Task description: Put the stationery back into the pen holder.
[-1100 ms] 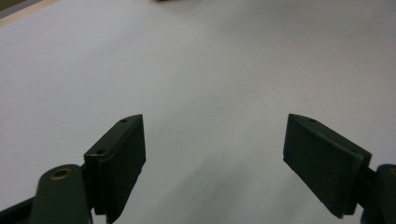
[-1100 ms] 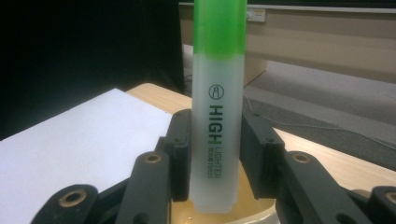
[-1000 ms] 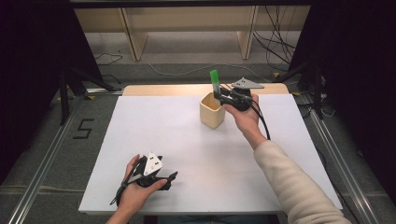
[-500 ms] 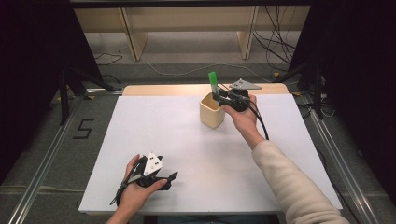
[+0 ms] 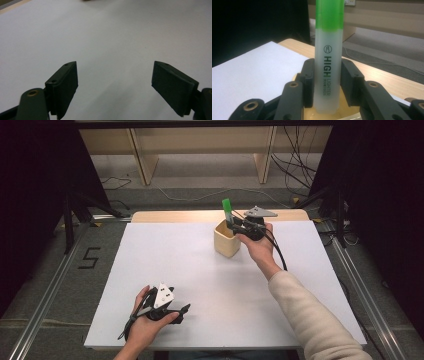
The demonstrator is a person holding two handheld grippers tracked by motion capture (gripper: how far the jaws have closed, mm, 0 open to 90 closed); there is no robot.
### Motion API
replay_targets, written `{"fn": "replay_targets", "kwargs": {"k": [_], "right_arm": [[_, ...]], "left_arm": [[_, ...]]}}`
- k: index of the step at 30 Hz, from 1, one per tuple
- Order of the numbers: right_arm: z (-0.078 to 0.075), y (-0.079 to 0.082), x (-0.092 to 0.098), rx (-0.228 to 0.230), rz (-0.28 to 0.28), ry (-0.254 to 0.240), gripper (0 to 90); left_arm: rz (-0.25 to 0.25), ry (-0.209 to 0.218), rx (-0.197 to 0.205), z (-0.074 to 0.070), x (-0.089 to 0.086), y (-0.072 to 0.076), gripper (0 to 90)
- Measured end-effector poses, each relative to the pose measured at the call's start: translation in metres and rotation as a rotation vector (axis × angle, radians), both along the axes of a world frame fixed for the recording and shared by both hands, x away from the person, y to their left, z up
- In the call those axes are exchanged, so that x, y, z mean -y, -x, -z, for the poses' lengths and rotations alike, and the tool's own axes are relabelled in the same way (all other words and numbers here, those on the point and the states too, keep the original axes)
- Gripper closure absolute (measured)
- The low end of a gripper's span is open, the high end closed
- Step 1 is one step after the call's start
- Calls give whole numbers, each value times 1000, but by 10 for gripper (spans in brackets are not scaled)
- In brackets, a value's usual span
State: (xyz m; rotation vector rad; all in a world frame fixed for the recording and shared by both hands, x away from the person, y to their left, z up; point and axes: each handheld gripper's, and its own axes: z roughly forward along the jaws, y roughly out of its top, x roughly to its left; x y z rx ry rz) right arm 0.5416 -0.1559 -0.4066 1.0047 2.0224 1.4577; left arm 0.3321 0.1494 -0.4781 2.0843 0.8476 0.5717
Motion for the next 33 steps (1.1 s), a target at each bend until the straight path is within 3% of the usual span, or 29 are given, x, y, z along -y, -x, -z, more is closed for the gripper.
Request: {"fn": "replay_targets", "kwargs": {"k": [33], "right_arm": [[13, -3, -4, -9, -8, 48, 658]], "left_arm": [[4, -6, -3, 0, 0, 0, 210]]}}
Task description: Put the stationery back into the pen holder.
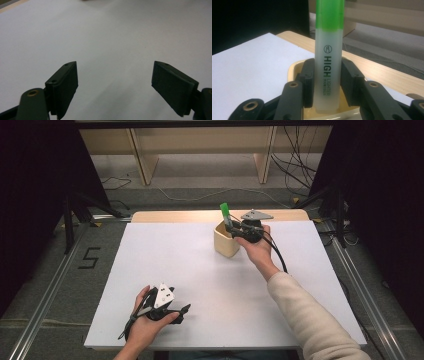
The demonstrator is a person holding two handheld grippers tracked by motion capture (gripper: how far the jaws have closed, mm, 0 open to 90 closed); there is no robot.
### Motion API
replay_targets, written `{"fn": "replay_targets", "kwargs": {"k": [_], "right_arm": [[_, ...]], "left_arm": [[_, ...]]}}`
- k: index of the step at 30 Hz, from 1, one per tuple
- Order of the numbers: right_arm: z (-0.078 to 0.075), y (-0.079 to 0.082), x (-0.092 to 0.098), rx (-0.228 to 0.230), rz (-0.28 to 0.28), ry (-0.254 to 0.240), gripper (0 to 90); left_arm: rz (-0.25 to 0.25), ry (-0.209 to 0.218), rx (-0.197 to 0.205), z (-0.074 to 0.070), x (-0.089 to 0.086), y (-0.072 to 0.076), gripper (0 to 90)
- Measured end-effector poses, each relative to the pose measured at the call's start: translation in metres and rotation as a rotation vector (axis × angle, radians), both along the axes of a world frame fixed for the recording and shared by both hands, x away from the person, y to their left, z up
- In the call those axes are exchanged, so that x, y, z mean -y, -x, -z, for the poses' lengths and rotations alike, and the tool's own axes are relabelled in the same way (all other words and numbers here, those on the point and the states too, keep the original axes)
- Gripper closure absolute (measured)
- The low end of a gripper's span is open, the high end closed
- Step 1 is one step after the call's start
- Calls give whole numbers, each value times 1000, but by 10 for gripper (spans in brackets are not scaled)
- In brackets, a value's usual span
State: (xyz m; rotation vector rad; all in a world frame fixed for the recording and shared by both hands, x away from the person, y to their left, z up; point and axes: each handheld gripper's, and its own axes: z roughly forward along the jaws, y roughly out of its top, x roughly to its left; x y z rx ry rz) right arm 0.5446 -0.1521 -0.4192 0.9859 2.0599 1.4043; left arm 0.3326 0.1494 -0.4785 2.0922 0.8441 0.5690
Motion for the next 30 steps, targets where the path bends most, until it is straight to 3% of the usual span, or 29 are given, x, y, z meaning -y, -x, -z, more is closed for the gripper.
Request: {"fn": "replay_targets", "kwargs": {"k": [12, 25, 30], "right_arm": [[1, 1, -1, 5, 4, 4, 636], [-15, 12, 3, 48, 31, -6, 321], [-18, 17, 8, 53, 43, -4, 238]], "left_arm": [[-1, 4, 2, 0, 0, 0, 209], [-1, 5, 1, 0, 1, 0, 209], [1, 0, 1, 0, 1, 0, 209]]}}
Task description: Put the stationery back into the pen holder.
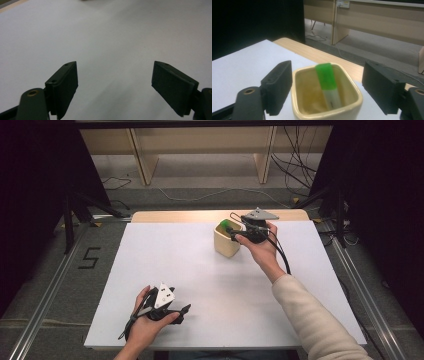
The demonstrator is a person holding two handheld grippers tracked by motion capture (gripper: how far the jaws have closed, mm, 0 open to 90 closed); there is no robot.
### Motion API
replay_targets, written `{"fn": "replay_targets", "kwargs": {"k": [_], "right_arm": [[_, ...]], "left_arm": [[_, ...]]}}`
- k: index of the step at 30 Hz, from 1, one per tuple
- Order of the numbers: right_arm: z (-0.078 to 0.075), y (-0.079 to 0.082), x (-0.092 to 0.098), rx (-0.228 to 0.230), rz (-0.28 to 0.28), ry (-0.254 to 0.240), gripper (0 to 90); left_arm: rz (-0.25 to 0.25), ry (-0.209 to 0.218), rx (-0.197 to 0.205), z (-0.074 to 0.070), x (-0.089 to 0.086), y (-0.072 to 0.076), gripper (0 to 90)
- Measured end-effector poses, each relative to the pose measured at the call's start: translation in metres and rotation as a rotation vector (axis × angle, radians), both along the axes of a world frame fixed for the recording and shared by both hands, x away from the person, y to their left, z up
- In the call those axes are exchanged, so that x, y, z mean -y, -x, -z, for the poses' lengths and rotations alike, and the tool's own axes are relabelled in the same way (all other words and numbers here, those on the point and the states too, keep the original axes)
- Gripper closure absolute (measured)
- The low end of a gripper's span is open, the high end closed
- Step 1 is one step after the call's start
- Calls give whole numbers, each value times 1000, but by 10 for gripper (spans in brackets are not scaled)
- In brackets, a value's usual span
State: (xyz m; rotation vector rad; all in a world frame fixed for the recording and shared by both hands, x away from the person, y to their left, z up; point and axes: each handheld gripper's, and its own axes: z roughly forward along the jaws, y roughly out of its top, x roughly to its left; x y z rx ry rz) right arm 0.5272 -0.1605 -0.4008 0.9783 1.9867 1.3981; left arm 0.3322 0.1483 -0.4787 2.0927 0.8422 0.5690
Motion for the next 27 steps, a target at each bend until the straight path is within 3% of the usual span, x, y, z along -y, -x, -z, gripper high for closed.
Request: {"fn": "replay_targets", "kwargs": {"k": [10, 27], "right_arm": [[2, 12, 16, -29, -6, 24, 189], [-3, 33, 29, -4, -36, 34, 184]], "left_arm": [[-2, -1, -1, 0, 0, 0, 210], [-2, -2, 0, 0, 1, 1, 210]]}}
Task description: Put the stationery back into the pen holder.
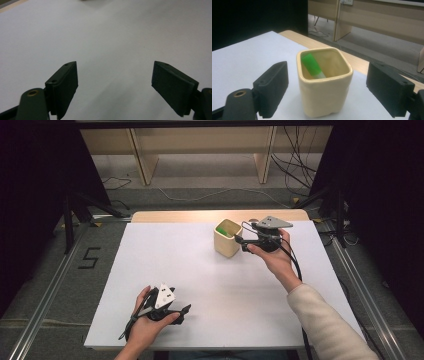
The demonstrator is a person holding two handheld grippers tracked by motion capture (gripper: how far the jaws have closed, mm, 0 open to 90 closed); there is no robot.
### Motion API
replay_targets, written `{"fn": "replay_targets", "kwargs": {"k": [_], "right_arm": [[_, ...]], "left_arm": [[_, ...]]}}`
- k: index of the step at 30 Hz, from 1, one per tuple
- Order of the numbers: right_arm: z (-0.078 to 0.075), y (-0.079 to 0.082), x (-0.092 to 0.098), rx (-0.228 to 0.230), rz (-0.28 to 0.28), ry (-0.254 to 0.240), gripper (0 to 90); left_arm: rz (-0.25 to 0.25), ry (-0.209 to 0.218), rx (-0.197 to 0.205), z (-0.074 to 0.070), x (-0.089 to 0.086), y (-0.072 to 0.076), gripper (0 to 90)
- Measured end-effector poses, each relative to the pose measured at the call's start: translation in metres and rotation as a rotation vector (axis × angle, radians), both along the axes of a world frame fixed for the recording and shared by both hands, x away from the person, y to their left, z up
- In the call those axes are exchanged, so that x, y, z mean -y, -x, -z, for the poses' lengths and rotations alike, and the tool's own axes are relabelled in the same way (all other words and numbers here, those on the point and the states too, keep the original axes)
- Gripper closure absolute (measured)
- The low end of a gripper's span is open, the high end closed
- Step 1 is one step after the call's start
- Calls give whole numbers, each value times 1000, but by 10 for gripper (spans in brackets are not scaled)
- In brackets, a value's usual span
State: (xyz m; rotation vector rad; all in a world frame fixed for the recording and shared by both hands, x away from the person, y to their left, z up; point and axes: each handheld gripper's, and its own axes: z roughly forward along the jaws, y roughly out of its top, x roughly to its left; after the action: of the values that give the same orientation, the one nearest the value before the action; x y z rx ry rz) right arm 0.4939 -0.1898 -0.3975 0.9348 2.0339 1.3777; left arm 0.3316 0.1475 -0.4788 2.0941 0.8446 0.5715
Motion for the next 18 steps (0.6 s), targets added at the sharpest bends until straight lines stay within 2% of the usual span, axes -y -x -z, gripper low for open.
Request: {"fn": "replay_targets", "kwargs": {"k": [11, 18], "right_arm": [[2, 14, 10, 1, -13, 9, 180], [4, 26, 19, -1, -29, 31, 180]], "left_arm": [[-1, -1, -1, 0, 0, 0, 210], [-2, -1, 0, 0, 0, 0, 210]]}}
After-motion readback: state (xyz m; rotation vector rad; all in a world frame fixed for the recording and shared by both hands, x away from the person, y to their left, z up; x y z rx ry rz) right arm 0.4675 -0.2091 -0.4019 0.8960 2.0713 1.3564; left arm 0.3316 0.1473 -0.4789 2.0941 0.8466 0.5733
